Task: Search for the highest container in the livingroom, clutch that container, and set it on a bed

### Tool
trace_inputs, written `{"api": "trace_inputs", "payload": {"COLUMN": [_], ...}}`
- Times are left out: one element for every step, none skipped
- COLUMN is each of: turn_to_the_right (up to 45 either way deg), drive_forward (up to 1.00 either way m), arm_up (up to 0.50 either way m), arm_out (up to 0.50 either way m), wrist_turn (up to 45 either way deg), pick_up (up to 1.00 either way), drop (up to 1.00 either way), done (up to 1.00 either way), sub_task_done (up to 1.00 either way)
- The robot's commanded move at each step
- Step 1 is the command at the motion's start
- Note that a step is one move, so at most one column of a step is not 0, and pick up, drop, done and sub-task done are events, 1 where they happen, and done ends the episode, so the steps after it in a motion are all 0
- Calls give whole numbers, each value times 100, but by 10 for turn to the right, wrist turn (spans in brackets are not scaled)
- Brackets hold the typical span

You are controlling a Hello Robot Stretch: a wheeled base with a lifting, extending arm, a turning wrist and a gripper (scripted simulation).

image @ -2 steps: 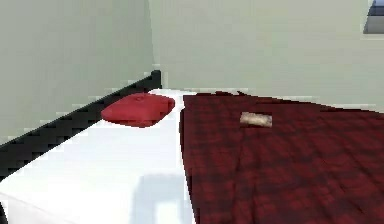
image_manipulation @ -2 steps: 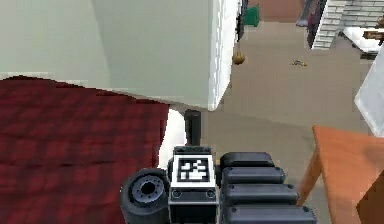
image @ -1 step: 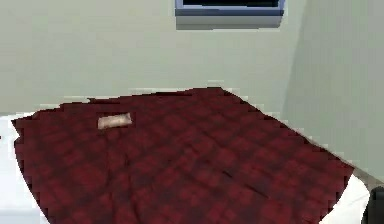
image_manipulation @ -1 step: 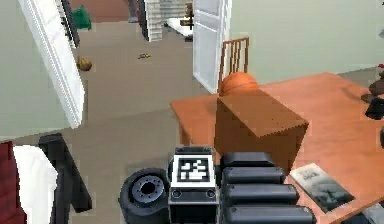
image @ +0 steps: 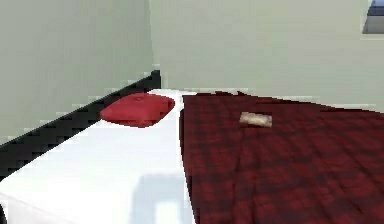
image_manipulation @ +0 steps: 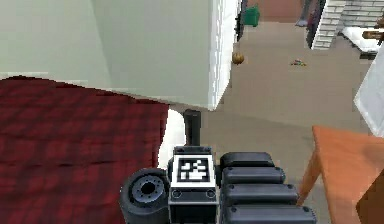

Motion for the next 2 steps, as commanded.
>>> {"api": "trace_inputs", "payload": {"turn_to_the_right": [-390, 0], "drive_forward": [0, 20], "arm_up": [0, 0], "arm_out": [0, 0], "wrist_turn": [0, 0], "pick_up": [0, 0], "drop": [0, 0], "done": [0, 0], "sub_task_done": [0, 0]}}
